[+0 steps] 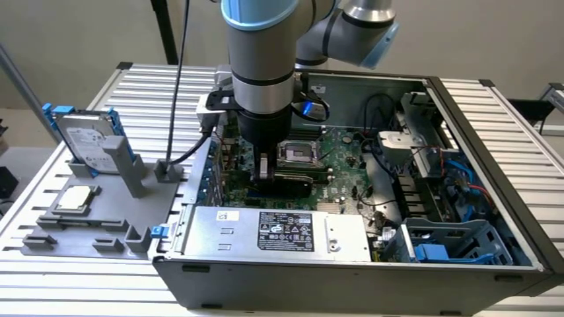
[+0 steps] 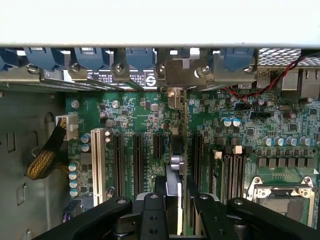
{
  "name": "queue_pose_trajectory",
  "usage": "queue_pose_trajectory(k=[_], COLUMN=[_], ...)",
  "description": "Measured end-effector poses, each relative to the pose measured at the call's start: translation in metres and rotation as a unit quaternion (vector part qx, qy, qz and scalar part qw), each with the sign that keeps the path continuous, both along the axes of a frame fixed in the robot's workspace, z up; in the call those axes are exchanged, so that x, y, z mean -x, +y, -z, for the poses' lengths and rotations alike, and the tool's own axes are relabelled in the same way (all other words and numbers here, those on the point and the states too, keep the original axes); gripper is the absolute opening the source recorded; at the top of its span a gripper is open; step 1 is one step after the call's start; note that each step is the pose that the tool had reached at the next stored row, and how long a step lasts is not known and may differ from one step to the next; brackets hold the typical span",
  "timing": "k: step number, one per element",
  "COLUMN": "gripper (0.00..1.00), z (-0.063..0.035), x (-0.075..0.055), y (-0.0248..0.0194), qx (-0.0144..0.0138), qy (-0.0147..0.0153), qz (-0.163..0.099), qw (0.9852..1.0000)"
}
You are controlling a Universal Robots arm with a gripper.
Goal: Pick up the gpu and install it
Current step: 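Insert the gpu into the slot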
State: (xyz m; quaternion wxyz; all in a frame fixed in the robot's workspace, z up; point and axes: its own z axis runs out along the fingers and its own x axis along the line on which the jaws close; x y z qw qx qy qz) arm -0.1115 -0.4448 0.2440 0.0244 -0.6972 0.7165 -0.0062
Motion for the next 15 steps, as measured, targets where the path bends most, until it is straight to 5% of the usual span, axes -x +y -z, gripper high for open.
queue_pose_trajectory(k=[15], gripper=[0.26], z=[0.0], x=[0.001], y=[0.004], qx=[0.0008], qy=[-0.0009], qz=[0.0], qw=[1.0])
